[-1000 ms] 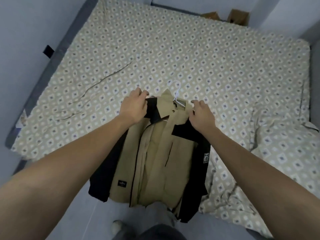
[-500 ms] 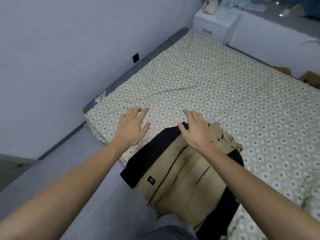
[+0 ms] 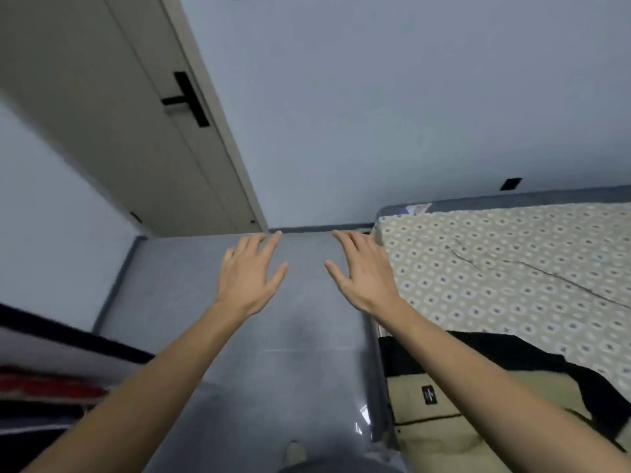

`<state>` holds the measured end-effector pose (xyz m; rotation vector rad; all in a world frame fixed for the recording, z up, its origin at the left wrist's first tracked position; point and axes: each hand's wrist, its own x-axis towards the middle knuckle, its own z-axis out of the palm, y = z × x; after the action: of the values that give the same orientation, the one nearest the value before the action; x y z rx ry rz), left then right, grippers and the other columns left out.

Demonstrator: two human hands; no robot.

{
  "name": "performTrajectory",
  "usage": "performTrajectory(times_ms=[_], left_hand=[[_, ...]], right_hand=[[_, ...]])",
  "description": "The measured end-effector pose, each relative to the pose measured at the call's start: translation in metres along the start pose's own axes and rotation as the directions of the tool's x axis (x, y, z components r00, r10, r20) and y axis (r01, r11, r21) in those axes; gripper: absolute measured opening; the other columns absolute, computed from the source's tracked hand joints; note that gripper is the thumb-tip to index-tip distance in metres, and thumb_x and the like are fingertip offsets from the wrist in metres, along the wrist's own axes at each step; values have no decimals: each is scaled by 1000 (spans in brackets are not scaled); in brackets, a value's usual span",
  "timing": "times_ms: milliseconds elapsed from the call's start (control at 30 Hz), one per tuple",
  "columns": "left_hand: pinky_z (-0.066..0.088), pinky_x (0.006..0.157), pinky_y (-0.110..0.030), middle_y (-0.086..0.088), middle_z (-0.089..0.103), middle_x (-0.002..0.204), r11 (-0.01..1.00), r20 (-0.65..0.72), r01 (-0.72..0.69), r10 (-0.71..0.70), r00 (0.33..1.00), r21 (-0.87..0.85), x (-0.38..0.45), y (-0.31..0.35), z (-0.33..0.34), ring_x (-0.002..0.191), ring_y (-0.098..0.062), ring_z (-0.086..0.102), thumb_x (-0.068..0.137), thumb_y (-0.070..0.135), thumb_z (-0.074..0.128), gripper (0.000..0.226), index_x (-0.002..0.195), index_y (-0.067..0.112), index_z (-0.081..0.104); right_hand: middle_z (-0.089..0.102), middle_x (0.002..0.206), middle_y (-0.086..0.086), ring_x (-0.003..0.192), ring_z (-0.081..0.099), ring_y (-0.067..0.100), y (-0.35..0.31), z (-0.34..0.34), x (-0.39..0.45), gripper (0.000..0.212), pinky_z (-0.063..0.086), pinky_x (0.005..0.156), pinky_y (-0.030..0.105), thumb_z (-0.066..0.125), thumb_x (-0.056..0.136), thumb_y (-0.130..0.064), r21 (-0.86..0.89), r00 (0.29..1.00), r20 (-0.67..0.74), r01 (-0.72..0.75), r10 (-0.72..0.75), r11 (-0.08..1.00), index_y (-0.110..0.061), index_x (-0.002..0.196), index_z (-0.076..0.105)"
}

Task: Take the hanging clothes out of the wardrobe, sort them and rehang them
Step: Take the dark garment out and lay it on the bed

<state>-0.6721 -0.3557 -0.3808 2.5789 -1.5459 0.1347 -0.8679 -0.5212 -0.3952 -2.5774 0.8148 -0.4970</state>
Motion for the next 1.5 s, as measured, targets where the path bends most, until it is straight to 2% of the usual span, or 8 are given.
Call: performTrajectory(times_ms=[133,300,433,567,700,867,1100,1500], left_hand=[[45,97,-46,-6,55,141,972,-81,232,-229,970,28,-85,-76,-27,129,-28,51,100,59,38,67,158,24,41],[48,91,-44,-6,58,136,834,-143,544,-529,836,93,-203,-136,-50,123,-28,56,99,59,40,67,155,23,46],[49,93,-44,-4,57,137,661,-177,744,-724,666,97,-300,-149,-66,125,-27,54,100,59,42,66,155,23,46],[47,99,-45,-3,54,143,486,-247,872,-840,484,57,-385,-148,-81,131,-25,50,100,57,41,65,157,24,44],[47,98,-46,-2,54,142,362,-272,932,-896,351,11,-451,-148,-92,130,-25,49,102,60,34,68,159,24,40],[49,95,-44,-2,56,139,255,-313,965,-923,224,-60,-511,-179,-97,127,-25,52,102,61,33,69,158,22,43],[51,94,-44,-1,57,135,190,-325,977,-934,150,-97,-569,-241,-104,124,-24,54,102,61,34,68,157,21,45],[51,83,-42,-2,61,128,83,-368,992,-929,44,-91,-592,-322,-107,117,-26,57,102,58,37,66,154,19,48]], right_hand=[[51,145,1,132,46,24,-97,47,24,61,38,104,42,45,102,-57,34,960,114,253,-256,967,-20,151,46],[52,142,0,127,47,23,-209,95,25,62,42,97,42,40,102,-60,129,812,224,523,-539,842,-21,150,45],[50,146,-1,129,46,23,-280,122,-3,65,44,98,42,38,102,-60,248,659,280,653,-699,715,-21,154,42],[50,145,-2,130,47,22,-344,149,-40,65,44,98,41,37,102,-60,321,505,314,741,-804,590,-21,153,43],[54,132,-3,118,51,23,-396,167,-80,62,44,91,39,40,102,-59,372,384,303,795,-872,479,-21,151,44],[52,137,-7,122,47,18,-475,184,-105,63,44,93,38,38,102,-59,413,296,283,821,-912,394,-25,155,40],[49,145,-9,129,44,15,-556,220,-124,60,40,97,35,42,105,-57,421,260,295,829,-920,369,-27,157,38],[49,146,-9,130,47,16,-660,293,-108,63,47,101,40,39,103,-59,492,96,282,839,-955,230,-25,156,40]])
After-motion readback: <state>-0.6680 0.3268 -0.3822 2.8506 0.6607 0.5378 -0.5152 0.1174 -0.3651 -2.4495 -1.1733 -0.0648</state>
